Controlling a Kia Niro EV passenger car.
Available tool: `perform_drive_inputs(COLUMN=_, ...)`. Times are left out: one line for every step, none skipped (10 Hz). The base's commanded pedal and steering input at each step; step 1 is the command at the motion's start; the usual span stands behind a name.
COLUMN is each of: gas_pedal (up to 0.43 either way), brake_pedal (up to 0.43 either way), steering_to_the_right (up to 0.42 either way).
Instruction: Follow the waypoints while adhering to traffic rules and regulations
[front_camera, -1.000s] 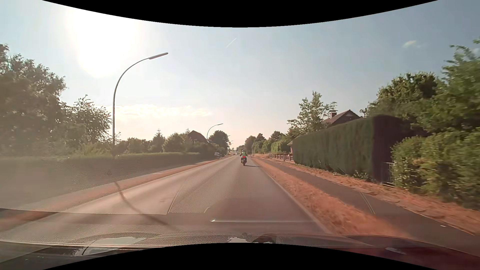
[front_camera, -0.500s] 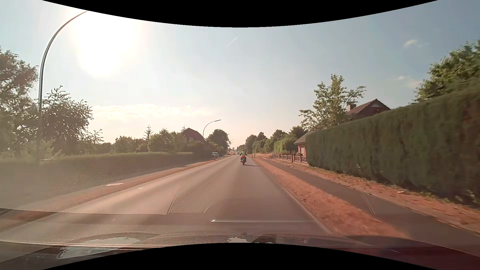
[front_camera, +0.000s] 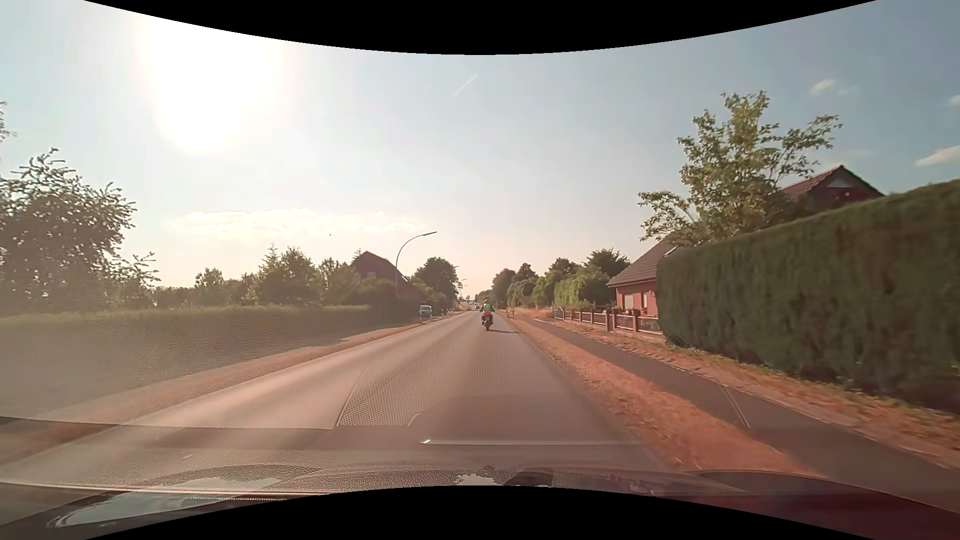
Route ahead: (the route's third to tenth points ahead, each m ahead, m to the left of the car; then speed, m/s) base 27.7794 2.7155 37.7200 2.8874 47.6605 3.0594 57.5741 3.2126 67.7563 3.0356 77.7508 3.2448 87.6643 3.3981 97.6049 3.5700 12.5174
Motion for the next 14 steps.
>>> perform_drive_inputs(gas_pedal=0.177, brake_pedal=0.0, steering_to_the_right=-0.004)
perform_drive_inputs(gas_pedal=0.177, brake_pedal=0.0, steering_to_the_right=-0.004)
perform_drive_inputs(gas_pedal=0.177, brake_pedal=0.0, steering_to_the_right=-0.004)
perform_drive_inputs(gas_pedal=0.177, brake_pedal=0.0, steering_to_the_right=-0.004)
perform_drive_inputs(gas_pedal=0.177, brake_pedal=0.0, steering_to_the_right=-0.004)
perform_drive_inputs(gas_pedal=0.177, brake_pedal=0.0, steering_to_the_right=-0.003)
perform_drive_inputs(gas_pedal=0.177, brake_pedal=0.0, steering_to_the_right=-0.003)
perform_drive_inputs(gas_pedal=0.177, brake_pedal=0.0, steering_to_the_right=-0.003)
perform_drive_inputs(gas_pedal=0.177, brake_pedal=0.0, steering_to_the_right=-0.003)
perform_drive_inputs(gas_pedal=0.189, brake_pedal=0.0, steering_to_the_right=-0.002)
perform_drive_inputs(gas_pedal=0.189, brake_pedal=0.0, steering_to_the_right=-0.003)
perform_drive_inputs(gas_pedal=0.189, brake_pedal=0.0, steering_to_the_right=-0.003)
perform_drive_inputs(gas_pedal=0.189, brake_pedal=0.0, steering_to_the_right=-0.002)
perform_drive_inputs(gas_pedal=0.189, brake_pedal=0.0, steering_to_the_right=-0.002)
